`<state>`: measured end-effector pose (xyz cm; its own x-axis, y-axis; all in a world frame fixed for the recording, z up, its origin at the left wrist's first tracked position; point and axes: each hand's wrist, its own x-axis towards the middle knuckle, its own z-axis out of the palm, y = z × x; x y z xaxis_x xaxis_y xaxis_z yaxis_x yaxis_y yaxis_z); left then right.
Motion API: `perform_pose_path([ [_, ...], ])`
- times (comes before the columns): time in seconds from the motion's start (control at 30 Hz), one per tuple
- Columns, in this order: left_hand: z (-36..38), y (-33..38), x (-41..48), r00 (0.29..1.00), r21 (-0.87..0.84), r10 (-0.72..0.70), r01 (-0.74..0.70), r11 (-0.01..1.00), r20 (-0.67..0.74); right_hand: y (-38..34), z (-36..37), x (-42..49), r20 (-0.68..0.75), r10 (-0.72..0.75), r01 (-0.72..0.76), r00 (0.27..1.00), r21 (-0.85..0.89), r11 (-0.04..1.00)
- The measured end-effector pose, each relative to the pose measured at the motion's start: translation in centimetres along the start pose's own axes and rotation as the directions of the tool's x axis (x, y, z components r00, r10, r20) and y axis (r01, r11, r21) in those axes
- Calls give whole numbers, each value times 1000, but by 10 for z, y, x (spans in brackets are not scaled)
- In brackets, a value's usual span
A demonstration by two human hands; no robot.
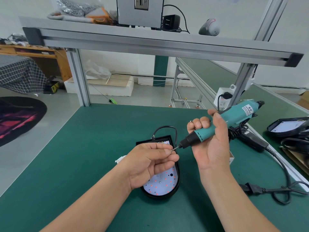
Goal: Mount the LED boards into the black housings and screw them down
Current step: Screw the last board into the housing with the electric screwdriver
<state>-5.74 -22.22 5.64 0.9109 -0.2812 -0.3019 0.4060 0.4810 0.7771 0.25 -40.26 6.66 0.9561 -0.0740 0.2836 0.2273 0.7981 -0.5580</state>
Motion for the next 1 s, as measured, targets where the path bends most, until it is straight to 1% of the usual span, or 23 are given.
perform_pose_path([
  [0.7,-1,0,1,1000,16,4,-3,1000,-22,1,0,-1,4,1,-1,1000,-4,1000],
  [1.0,-1,-2,2,1000,15,2,-2,1000,-2,2,1,-1,-5,-10,10,1000,-8,1000],
])
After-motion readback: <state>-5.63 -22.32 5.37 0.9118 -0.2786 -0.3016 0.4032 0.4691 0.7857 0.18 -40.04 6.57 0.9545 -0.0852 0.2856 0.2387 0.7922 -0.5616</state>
